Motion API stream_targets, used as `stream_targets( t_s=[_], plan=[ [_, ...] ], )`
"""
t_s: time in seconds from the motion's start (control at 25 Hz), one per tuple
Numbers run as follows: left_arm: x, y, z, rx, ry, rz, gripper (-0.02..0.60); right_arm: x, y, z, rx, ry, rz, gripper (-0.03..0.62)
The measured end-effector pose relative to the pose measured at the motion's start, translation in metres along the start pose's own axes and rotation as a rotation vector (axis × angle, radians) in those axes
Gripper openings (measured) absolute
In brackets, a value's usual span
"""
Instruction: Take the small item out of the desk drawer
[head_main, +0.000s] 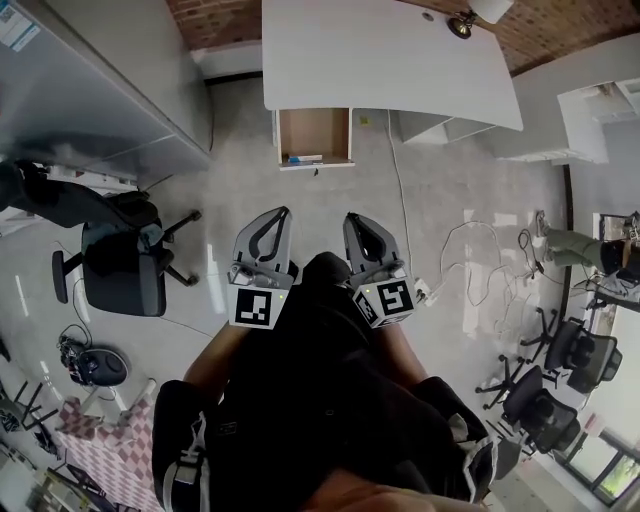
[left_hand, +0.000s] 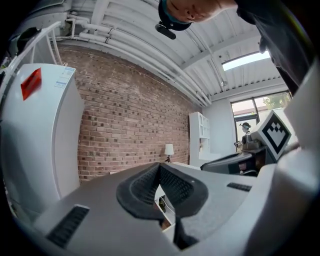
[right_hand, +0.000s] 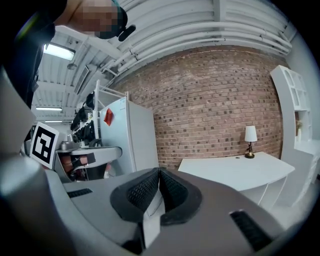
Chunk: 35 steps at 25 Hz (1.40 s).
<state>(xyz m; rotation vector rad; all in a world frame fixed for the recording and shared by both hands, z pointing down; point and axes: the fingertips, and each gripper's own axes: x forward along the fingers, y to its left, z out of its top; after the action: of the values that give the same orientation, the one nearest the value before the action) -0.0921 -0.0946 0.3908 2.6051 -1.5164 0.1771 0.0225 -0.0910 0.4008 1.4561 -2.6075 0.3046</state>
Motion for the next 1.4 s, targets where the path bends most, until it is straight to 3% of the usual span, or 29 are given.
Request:
stream_targets(
  t_s=[0.44, 0.76, 0.92, 1.08, 1.2, 1.4],
  plan=[
    [0.054, 0.042, -0.033, -0.017, 0.121, 0.041, 0.008, 0.093, -0.066, -0.043, -0.001, 0.161, 0.063, 0.026],
    [0.12, 0.081, -0.088, -0.071, 0.228, 0.056, 0.008, 0.179, -0.097, -0.11, 0.023, 0.296, 0.145, 0.026],
    [0.163, 0.089, -0.117, -0.072, 0.284, 0.033, 0.008, 0.212, -0.112, -0.152, -0.043, 0.404, 0.214, 0.028],
    [0.207, 0.091, -0.167, 0.037, 0.371, -0.078, 0.009, 0.236, -0.132, -0.208, -0.113, 0.556, 0.307, 0.031],
    [0.228, 0.099, -0.207, 0.063, 0.431, -0.1, 0.009, 0.258, -0.148, -0.25, -0.157, 0.681, 0.34, 0.031],
    [0.254, 0.103, -0.27, 0.117, 0.508, -0.149, 0.009, 0.291, -0.173, -0.33, -0.269, 0.782, 0.429, 0.031]
  ],
)
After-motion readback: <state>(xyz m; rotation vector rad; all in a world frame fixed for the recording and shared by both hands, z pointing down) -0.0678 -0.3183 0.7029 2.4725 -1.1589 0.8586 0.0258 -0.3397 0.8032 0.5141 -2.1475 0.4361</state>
